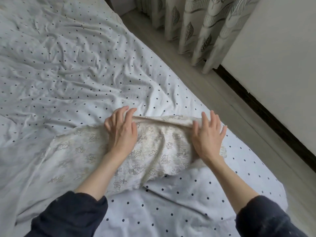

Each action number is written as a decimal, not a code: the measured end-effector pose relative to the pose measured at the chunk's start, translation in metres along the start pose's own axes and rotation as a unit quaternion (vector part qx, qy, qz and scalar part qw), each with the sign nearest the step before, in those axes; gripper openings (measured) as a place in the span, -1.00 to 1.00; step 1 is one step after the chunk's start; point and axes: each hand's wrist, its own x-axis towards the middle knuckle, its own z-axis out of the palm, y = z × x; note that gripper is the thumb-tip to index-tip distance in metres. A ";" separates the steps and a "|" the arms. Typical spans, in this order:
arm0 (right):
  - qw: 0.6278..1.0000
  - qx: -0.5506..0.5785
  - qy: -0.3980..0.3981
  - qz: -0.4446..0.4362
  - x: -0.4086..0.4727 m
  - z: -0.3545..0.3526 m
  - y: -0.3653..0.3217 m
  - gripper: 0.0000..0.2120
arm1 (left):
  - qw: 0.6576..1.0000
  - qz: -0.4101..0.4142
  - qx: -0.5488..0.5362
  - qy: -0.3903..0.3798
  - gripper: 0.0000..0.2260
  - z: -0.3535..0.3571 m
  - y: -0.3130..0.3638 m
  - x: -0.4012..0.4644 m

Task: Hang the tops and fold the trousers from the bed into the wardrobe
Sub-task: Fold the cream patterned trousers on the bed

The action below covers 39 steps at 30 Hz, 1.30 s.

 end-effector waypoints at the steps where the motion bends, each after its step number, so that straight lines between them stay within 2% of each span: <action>1: 0.999 0.000 0.000 -0.042 -0.011 0.003 -0.007 -0.52 | 1.000 0.014 0.009 -0.013 -0.68 -0.001 -0.003 -0.011; 3: 0.992 -0.008 -0.021 -0.125 -0.035 0.012 -0.027 -0.48 | 0.996 0.023 0.038 -0.084 -0.63 -0.007 -0.018 -0.033; 5: 0.981 -0.026 -0.048 -0.188 -0.053 0.021 -0.044 -0.45 | 0.985 -0.007 0.068 -0.157 -0.49 -0.014 -0.035 -0.050; 8: 0.964 -0.044 -0.089 -0.249 -0.076 0.036 -0.072 -0.43 | 0.974 -0.048 0.116 -0.188 -0.39 -0.033 -0.070 -0.072; 14: 0.937 -0.067 -0.147 -0.309 -0.118 0.054 -0.144 -0.24 | 0.977 -0.074 0.170 -0.105 -0.56 -0.084 -0.130 -0.131; 17: 0.913 -0.054 -0.171 -0.365 -0.149 0.070 -0.182 -0.26 | 0.981 -0.097 0.159 -0.059 -0.58 -0.105 -0.162 -0.168; 19: 0.900 -0.042 -0.165 -0.402 -0.175 0.083 -0.203 -0.34 | 0.985 -0.094 0.144 -0.025 -0.62 -0.115 -0.182 -0.192; 20: 0.896 -0.039 -0.158 -0.414 -0.188 0.089 -0.214 -0.39 | 0.986 -0.102 0.132 -0.006 -0.62 -0.119 -0.192 -0.204; 23: 0.890 -0.025 -0.145 -0.432 -0.216 0.099 -0.237 -0.46 | 0.985 -0.142 0.091 0.029 -0.41 -0.126 -0.210 -0.231; 28: 0.873 -0.030 -0.061 -0.483 -0.245 0.104 -0.270 -0.46 | 0.979 -0.198 0.043 0.029 -0.24 -0.139 -0.234 -0.269; 30: 0.852 -0.042 -0.038 -0.521 -0.257 0.104 -0.287 -0.47 | 0.977 -0.213 0.016 0.021 -0.31 -0.144 -0.250 -0.285; 33: 0.790 -0.067 -0.032 -0.609 -0.273 0.108 -0.309 -0.51 | 0.978 -0.206 0.000 0.021 -0.58 -0.156 -0.273 -0.298; 35: 0.760 -0.090 -0.041 -0.642 -0.282 0.115 -0.323 -0.62 | 0.976 -0.216 0.016 0.012 -0.74 -0.174 -0.289 -0.297; 37: 0.758 -0.097 -0.045 -0.644 -0.286 0.119 -0.339 -0.74 | 0.973 -0.229 0.028 0.015 -0.80 -0.195 -0.307 -0.287; 39: 0.782 -0.077 -0.051 -0.617 -0.287 0.120 -0.361 -0.66 | 0.973 -0.229 0.023 0.031 -0.84 -0.218 -0.329 -0.272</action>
